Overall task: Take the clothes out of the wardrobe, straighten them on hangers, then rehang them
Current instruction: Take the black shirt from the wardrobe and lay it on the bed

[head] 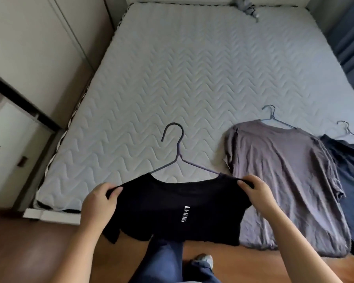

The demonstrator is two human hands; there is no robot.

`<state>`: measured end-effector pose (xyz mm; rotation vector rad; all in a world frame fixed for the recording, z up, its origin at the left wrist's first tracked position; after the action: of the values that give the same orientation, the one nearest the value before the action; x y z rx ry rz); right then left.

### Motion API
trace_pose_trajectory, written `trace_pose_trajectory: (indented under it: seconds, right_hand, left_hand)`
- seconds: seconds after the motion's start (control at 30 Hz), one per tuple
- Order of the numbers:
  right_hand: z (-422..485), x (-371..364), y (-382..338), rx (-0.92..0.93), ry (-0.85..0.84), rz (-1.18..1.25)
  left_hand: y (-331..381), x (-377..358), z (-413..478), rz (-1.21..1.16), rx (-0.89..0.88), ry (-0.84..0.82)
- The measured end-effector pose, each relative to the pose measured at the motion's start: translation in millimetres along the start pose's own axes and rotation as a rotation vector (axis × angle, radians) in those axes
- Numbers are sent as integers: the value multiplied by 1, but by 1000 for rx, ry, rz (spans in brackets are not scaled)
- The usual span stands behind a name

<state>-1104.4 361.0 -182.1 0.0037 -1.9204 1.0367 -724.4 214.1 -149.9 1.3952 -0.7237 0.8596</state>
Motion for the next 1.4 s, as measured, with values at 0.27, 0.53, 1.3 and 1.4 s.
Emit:
trace_pose_trajectory:
  seconds: [0.27, 0.53, 1.3, 1.4]
  right_hand:
    - [85, -18, -45, -15, 111, -36]
    - [185, -41, -43, -43, 106, -57]
    - [487, -159, 58, -70, 255, -171]
    - [502, -193, 68, -78, 288, -130]
  left_hand:
    - [36, -54, 125, -77, -129, -58]
    - [71, -145, 219, -55, -184, -123]
    - [139, -457, 407, 83, -213, -212]
    - [115, -497, 412, 242, -210, -175]
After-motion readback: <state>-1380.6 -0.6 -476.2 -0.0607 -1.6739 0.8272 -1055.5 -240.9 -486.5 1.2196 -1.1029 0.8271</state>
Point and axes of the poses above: each hand's wrist, its own z-axis towards the middle knuckle, its own x-axis out of the back of the hand, y = z × x, the point moved 6 cm from there along z, towards the middle knuckle, and after that the axes turned 14 degrees about y, right-handed, at the moved point
